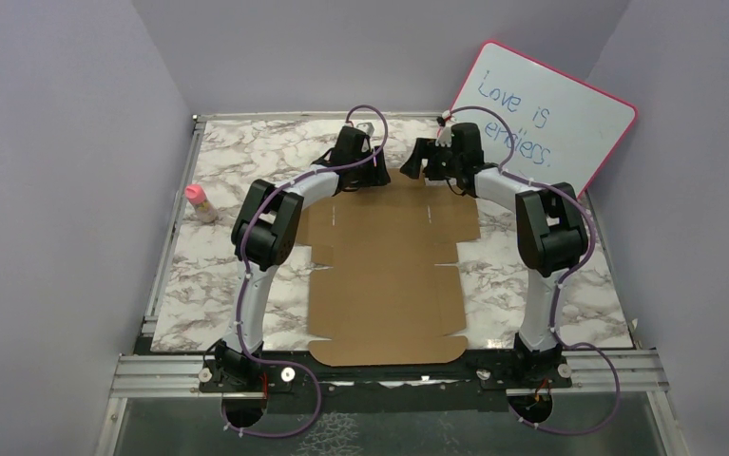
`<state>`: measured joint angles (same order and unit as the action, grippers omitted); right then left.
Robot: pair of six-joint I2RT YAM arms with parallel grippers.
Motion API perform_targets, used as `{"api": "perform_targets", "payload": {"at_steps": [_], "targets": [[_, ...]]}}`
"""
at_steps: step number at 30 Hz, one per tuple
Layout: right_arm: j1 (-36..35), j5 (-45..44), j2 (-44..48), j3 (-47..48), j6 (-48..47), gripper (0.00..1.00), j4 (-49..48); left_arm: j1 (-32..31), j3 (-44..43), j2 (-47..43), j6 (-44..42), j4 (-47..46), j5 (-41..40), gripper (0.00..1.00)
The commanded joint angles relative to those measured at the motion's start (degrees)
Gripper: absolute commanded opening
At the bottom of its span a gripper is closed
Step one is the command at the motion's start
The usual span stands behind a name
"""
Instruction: Fold the paper box
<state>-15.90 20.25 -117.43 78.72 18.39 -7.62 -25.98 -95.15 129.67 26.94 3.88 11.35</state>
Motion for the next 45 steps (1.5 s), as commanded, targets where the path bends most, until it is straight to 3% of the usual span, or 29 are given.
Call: {"api": "perform_targets", "payload": {"at_steps": [1,12,27,40,43,45], "targets": [[-0.51,0.19,1.19,0.16,-0.34,0.81,-0.08,-0.73,-0.91,1.57,0.4,0.86,1.72,0.63],[1.03,-9.43,12.4,-7.88,-3.59,0.92,1.13,-0.65,-1.08,-5.26,-0.92,2.67,1.41,0.66],[12.81,-9.26,32.13,-35.13,1.79,0.93,-4.73,-4.79,11.21,-14.98,1.45,3.37,3.46,0.67],[13.94,-3.75,26.39,-40.84,4.97,0.71,-10.52,-6.72,18.55,-13.93,2.72,0.72,4.85,0.67],[14.05,-3.29,25.32,-40.11,5.11,0.64,-9.73,-6.71,19.19,-13.29,2.75,0.44,4.73,0.67],[14.06,-2.73,25.04,-39.97,5.12,0.53,-9.48,-6.67,19.3,-12.69,3.0,0.11,5.02,0.67]]}}
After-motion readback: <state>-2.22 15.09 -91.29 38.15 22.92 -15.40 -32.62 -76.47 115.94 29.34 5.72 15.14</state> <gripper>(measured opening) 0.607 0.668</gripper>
